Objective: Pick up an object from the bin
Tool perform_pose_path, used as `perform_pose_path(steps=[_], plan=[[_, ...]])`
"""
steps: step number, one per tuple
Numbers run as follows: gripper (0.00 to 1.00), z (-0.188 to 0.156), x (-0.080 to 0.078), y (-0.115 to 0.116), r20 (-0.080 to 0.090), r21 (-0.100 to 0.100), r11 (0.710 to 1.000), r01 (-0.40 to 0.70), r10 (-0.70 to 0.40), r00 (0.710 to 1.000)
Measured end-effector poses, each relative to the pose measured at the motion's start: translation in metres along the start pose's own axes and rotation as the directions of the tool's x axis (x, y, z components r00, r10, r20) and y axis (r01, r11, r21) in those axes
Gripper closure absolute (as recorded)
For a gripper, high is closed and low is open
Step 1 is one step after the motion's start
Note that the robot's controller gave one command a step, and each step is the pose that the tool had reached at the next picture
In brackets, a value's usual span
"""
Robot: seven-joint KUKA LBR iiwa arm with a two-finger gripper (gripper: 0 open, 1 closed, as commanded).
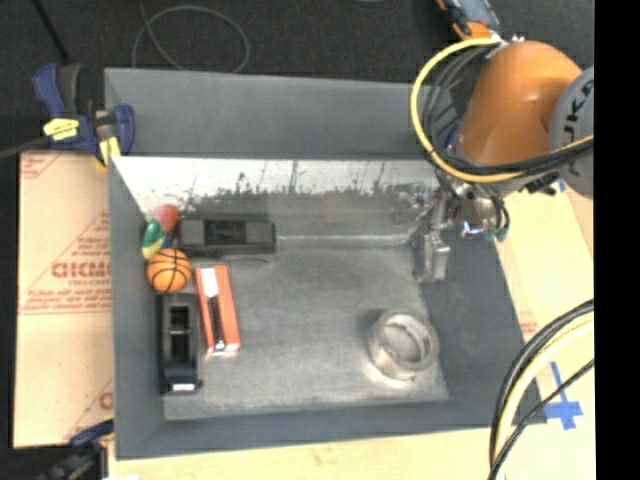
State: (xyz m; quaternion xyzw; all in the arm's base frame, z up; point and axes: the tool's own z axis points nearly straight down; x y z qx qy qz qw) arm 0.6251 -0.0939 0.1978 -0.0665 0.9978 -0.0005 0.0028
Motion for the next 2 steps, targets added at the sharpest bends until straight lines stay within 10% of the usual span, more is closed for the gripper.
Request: perform_pose_path(steps=[1, 2], plan=[[0.00, 0.048, 0.016, 0.002, 0.002, 0.000, 0.981, -0.194, 0.194, 0.981], [0.00, 0.079, 0.038, -0.007, -0.002, 0.000, 1.000, -0.022, 0.022, 1.000]])
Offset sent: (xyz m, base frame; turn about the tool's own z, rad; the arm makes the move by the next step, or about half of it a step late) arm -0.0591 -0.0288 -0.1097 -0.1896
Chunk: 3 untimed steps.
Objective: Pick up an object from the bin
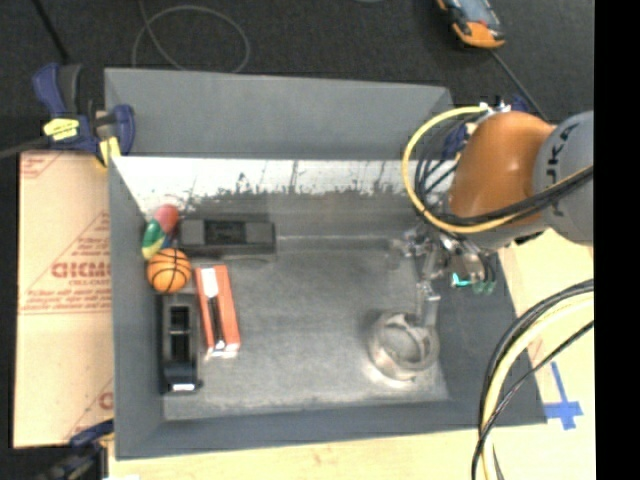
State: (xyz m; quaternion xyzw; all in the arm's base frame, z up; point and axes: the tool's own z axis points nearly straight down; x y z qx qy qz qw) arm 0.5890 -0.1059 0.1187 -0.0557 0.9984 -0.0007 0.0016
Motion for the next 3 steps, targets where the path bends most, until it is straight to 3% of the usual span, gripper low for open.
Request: perform_pose_path(steps=[2, 3], plan=[[0.00, 0.008, 0.011, -0.009, -0.003, -0.003, 0.985, 0.174, -0.174, 0.985], [0.00, 0.023, 0.032, 0.004, 0.004, 0.001, 0.994, 0.112, -0.112, 0.994]])
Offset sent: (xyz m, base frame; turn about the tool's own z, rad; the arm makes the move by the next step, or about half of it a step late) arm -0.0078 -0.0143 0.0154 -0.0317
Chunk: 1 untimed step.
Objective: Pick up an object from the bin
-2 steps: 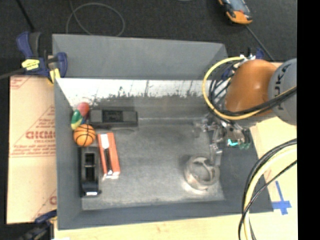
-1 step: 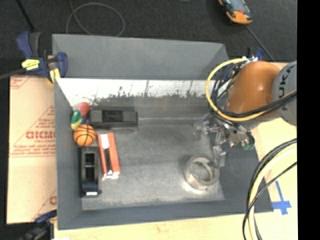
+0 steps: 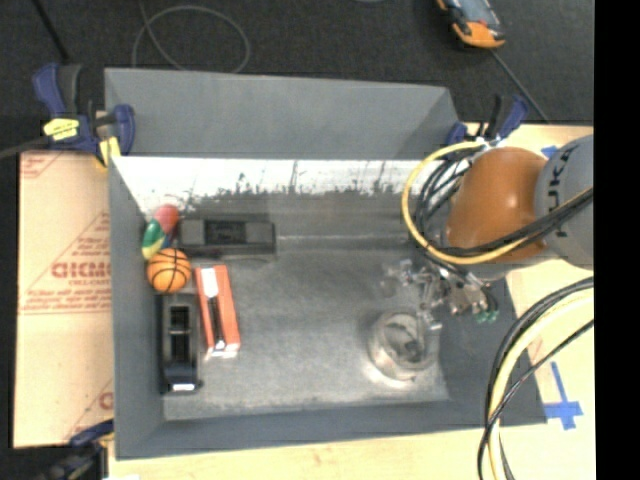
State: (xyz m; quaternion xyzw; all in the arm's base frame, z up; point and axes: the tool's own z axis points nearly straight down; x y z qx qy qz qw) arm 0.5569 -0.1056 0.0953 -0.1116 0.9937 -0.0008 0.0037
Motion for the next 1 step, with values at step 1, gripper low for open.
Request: perform_pose_path(steps=[1], plan=[[1.00, 0.0221, 0.0274, -0.0066, 0.007, 0.002, 0.986, 0.164, -0.164, 0.986]])
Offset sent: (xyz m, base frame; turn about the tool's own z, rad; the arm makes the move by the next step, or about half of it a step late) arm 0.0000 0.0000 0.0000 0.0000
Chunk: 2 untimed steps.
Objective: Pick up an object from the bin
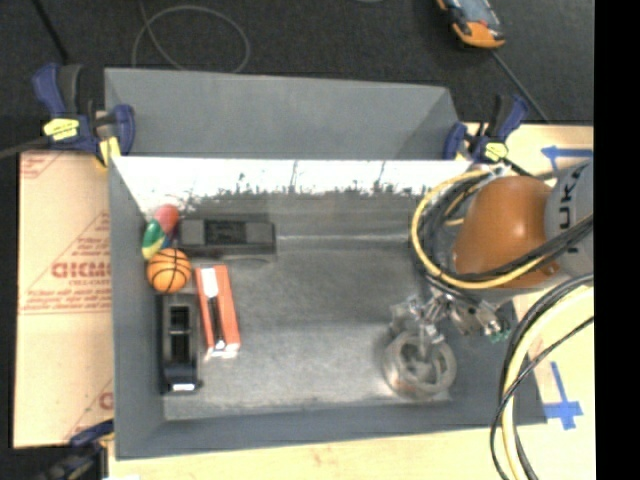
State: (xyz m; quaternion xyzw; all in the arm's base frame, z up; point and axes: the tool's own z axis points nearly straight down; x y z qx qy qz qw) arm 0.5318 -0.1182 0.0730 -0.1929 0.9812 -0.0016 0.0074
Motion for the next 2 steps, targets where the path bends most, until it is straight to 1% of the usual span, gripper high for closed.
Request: perform_pose_path(steps=[1, 2], plan=[[1.00, 0.000, 0.000, 0.000, 0.000, 0.000, 1.000, 0.001, -0.001, 1.000], [1.00, -0.180, -0.011, -0.025, -0.005, 0.002, 1.000, -0.017, 0.017, 1.000]])
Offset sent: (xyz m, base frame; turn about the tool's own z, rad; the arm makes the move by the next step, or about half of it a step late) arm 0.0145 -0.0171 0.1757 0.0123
